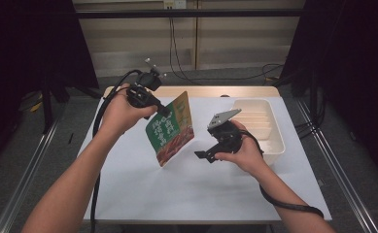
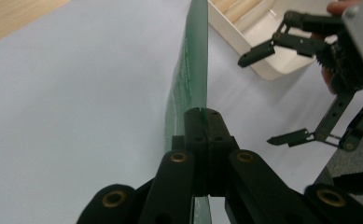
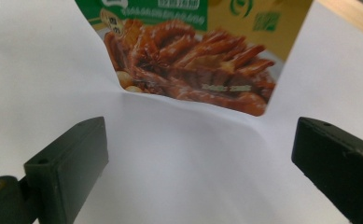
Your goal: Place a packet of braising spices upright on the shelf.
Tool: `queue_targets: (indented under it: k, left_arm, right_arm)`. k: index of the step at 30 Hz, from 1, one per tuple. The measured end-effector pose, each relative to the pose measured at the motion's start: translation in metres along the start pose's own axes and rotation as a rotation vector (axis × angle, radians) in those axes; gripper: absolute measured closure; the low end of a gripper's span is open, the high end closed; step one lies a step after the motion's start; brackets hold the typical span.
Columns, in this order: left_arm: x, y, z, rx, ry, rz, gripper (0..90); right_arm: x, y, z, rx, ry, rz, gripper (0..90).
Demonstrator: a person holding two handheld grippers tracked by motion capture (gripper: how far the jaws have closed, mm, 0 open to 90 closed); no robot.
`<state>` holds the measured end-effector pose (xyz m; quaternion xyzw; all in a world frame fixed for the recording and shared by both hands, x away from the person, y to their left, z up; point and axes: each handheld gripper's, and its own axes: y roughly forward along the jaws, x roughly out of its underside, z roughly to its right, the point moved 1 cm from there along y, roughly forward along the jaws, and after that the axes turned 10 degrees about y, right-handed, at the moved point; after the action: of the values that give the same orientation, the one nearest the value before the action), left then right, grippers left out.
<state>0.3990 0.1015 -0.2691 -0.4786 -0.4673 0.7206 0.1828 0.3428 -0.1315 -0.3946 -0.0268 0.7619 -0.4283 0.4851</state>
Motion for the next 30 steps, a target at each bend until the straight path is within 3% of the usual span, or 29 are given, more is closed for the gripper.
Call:
queue_targets:
  k: [2,3,5,9,13,19,20,30]
  left_arm:
    - [-0.001,-0.001,0.001,-0.004,0.012,-0.008,90.0]
    - [-0.001,-0.002,0.002,0.004,0.02,-0.011,90.0]
    - [-0.001,-0.002,0.002,0.004,0.029,-0.005,90.0]
    - [-0.002,-0.004,0.006,0.029,0.046,0.004,90.0]
    - [-0.003,-0.003,0.01,0.039,0.056,0.006,90.0]
    - [-0.009,-0.003,0.015,0.039,0.113,-0.032,90.0]
    - [-0.009,-0.002,0.017,0.034,0.099,-0.017,90.0]
    - [-0.011,-0.002,0.017,0.045,0.124,-0.024,90.0]
  right_arm:
    - [-0.003,-0.001,0.0,0.004,-0.011,-0.002,3.9]
    - [-0.011,-0.003,0.001,0.007,-0.053,-0.028,4.4]
    - [-0.017,-0.005,0.002,0.008,-0.08,-0.043,4.4]
    - [-0.029,-0.011,0.005,0.024,-0.11,-0.063,4.4]
    - [-0.037,-0.014,0.009,0.025,-0.115,-0.086,4.5]
    - [-0.047,-0.017,0.018,0.032,-0.132,-0.106,5.0]
    - [-0.051,-0.02,0.02,0.026,-0.156,-0.117,7.7]
    - [-0.067,-0.028,0.027,0.008,-0.207,-0.147,7.7]
